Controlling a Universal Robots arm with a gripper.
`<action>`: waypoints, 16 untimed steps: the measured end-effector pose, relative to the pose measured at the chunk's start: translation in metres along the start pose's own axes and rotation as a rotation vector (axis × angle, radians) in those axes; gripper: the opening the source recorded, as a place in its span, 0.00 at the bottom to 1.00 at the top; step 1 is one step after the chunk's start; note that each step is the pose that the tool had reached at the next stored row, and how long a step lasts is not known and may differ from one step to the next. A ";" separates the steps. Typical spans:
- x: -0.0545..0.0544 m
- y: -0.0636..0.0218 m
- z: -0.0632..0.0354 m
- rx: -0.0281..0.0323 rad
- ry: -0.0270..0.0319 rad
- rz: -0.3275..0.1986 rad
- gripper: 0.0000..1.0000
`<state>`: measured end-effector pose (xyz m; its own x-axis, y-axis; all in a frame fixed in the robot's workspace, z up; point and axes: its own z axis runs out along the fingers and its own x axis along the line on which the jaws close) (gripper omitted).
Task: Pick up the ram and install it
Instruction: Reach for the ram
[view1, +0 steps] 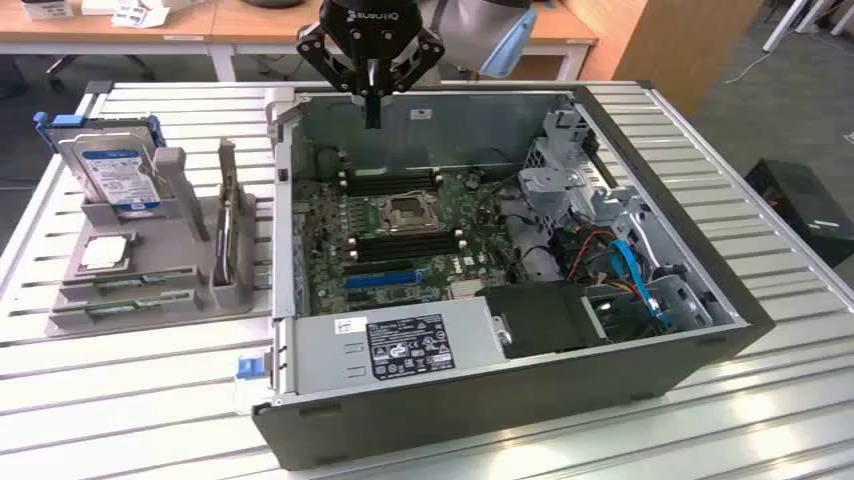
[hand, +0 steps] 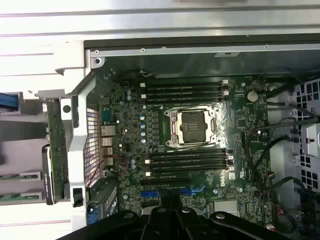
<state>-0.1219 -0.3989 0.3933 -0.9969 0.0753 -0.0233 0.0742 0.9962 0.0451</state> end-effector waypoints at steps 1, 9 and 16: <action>0.000 0.0000 0.0000 0.0000 0.0000 0.000 0.11; 0.000 0.0000 0.0000 0.0000 0.0000 0.000 0.11; 0.005 -0.0004 -0.0001 0.0000 -0.0001 0.000 0.11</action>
<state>-0.1264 -0.3989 0.3933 -0.9969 0.0753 -0.0234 0.0742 0.9962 0.0451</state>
